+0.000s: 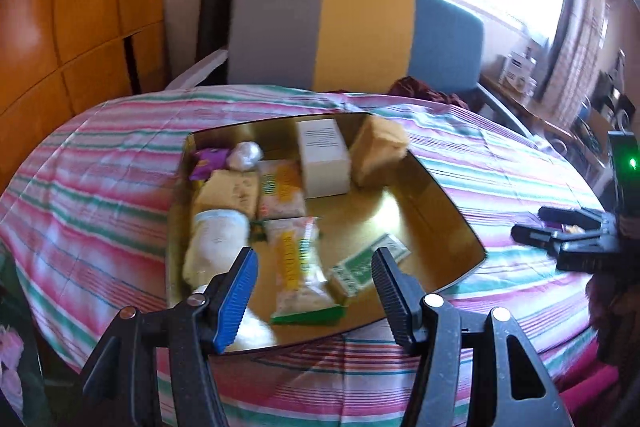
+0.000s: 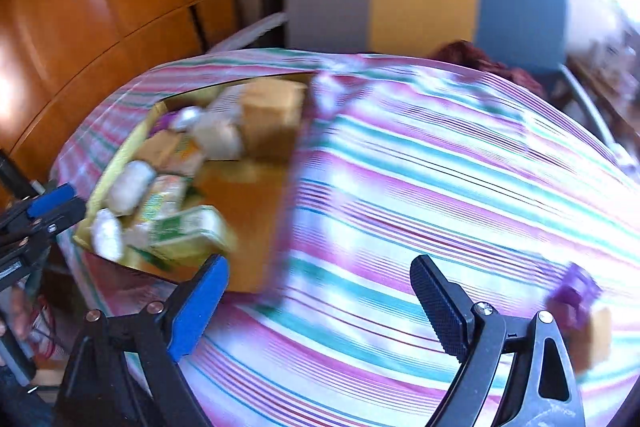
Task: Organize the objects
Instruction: 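Move both tools back toward the purple packet and yellow sponge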
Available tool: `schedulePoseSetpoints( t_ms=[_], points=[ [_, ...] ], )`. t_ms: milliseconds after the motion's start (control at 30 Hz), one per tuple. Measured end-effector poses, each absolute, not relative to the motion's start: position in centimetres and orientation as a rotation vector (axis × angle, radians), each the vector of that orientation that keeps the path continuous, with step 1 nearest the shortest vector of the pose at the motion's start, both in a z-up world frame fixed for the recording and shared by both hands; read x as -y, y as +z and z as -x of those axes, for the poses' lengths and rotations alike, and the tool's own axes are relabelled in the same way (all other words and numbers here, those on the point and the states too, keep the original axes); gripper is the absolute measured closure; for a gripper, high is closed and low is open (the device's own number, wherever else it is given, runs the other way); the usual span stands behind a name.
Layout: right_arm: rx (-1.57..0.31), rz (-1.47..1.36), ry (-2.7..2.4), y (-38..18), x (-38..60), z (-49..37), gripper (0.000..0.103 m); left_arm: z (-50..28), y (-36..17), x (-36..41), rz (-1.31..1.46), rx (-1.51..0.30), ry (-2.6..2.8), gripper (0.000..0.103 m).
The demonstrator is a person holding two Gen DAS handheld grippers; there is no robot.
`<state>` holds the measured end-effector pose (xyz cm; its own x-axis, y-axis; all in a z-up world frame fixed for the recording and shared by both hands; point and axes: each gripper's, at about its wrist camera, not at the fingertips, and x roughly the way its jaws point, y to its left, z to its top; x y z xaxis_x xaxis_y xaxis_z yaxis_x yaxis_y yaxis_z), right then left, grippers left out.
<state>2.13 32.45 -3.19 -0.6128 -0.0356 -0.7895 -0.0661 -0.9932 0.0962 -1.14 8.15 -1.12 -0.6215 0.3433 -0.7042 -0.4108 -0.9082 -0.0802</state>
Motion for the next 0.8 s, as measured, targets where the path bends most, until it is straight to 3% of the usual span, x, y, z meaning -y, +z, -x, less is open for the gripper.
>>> schedulePoseSetpoints(
  t_ms=[467, 667, 800],
  points=[
    [-0.385, 1.141, 2.448, -2.5, -49.0, -8.6, 0.006, -1.4, -0.6, -18.2, 0.981, -0.328, 2.295, 0.043],
    [-0.706, 0.969, 2.213, -3.7, -55.5, -12.0, 0.006, -2.6, -1.4, -23.9, 0.983, -0.377, 2.160, 0.043],
    [-0.789, 0.875, 2.140, -3.3, -57.2, -13.8, 0.006, -2.9, -2.2, -27.7, 0.994, -0.414, 2.071, 0.047]
  ],
)
